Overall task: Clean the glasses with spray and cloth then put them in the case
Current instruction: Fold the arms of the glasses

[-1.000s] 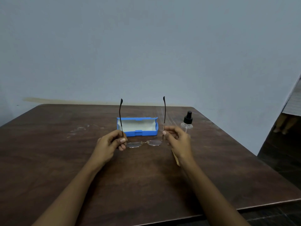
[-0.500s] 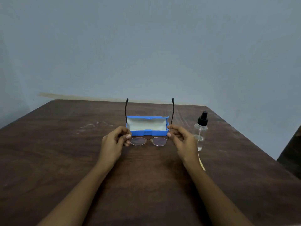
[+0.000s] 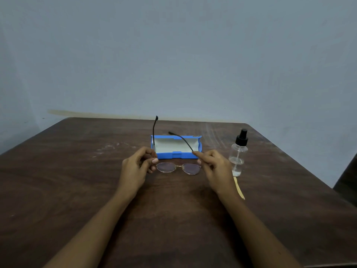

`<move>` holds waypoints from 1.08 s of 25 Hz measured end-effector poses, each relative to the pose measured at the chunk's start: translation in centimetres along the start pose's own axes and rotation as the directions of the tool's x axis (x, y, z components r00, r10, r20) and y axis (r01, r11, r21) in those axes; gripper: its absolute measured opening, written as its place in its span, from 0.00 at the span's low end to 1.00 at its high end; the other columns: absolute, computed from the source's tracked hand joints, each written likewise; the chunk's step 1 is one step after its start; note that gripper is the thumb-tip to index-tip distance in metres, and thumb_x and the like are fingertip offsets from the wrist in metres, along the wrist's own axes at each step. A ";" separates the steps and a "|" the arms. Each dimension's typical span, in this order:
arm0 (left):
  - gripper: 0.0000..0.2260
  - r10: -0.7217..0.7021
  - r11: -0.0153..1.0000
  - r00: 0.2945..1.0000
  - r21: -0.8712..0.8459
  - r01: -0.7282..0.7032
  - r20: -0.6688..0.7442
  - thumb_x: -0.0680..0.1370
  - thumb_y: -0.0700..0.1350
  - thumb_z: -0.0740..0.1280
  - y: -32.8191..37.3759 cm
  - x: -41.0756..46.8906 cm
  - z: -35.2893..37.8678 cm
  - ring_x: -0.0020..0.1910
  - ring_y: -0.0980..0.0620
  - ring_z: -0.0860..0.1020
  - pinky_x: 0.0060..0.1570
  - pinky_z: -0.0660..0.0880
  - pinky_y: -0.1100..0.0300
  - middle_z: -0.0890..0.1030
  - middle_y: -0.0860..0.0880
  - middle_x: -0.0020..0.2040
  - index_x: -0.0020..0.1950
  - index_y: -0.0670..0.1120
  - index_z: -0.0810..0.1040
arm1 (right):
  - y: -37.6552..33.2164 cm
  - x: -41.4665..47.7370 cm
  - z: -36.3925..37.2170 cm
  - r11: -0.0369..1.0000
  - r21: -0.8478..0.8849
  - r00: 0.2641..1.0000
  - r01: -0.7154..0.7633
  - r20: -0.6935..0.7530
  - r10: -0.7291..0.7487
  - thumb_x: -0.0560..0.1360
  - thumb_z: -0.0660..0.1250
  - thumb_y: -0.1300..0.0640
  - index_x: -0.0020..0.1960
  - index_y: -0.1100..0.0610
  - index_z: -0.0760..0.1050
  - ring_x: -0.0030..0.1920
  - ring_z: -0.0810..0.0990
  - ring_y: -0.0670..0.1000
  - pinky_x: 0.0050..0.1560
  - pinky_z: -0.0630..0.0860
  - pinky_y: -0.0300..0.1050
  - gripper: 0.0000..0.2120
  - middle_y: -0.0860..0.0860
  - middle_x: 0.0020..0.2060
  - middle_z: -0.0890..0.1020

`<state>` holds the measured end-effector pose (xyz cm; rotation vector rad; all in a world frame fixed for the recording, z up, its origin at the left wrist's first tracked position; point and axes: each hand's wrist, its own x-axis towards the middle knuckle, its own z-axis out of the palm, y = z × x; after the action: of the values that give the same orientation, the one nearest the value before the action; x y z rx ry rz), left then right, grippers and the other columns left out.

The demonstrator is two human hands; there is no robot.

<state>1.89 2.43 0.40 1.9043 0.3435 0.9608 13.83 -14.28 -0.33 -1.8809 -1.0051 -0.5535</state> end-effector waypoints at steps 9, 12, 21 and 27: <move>0.11 -0.001 1.000 1.000 -0.024 0.001 0.010 0.72 0.32 0.65 -0.1 0.0 -0.1 0.26 0.60 0.76 0.28 0.74 0.69 0.79 0.50 0.30 0.39 0.48 0.77 | 0.4 0.0 0.2 0.995 -0.098 0.995 -0.002 0.104 0.012 0.71 0.62 0.74 0.53 0.56 0.81 0.42 0.74 0.51 0.42 0.64 0.28 0.19 0.47 0.39 0.73; 0.12 0.004 0.999 1.000 -0.045 -0.004 0.007 0.73 0.31 0.64 0.0 0.0 -0.1 0.26 0.59 0.76 0.28 0.74 0.68 0.79 0.49 0.29 0.38 0.48 0.77 | 0.1 0.0 0.0 0.997 -0.076 0.996 -0.017 0.091 0.024 0.72 0.65 0.70 0.50 0.57 0.82 0.43 0.75 0.50 0.44 0.68 0.34 0.13 0.48 0.40 0.77; 0.11 -0.041 0.983 0.999 -0.176 0.043 0.010 0.73 0.30 0.64 -0.6 0.3 -0.3 0.26 0.58 0.77 0.30 0.76 0.67 0.81 0.53 0.27 0.38 0.45 0.77 | 0.0 0.3 -0.7 0.961 0.112 0.967 -0.253 0.044 0.249 0.69 0.69 0.69 0.41 0.63 0.81 0.37 0.74 0.31 0.37 0.67 0.21 0.04 0.48 0.38 0.74; 0.14 0.052 0.985 0.999 -0.162 -0.050 0.012 0.73 0.29 0.62 0.4 -0.1 -0.4 0.30 0.54 0.78 0.32 0.77 0.67 0.79 0.39 0.35 0.44 0.50 0.74 | 0.2 0.0 -0.6 0.981 0.114 0.987 -0.158 -0.002 0.160 0.70 0.66 0.72 0.39 0.61 0.78 0.37 0.75 0.36 0.37 0.68 0.25 0.08 0.49 0.34 0.78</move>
<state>1.43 2.43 0.82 1.7789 0.2011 0.9766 14.03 -14.84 -0.15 -1.8354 -0.8517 -0.4041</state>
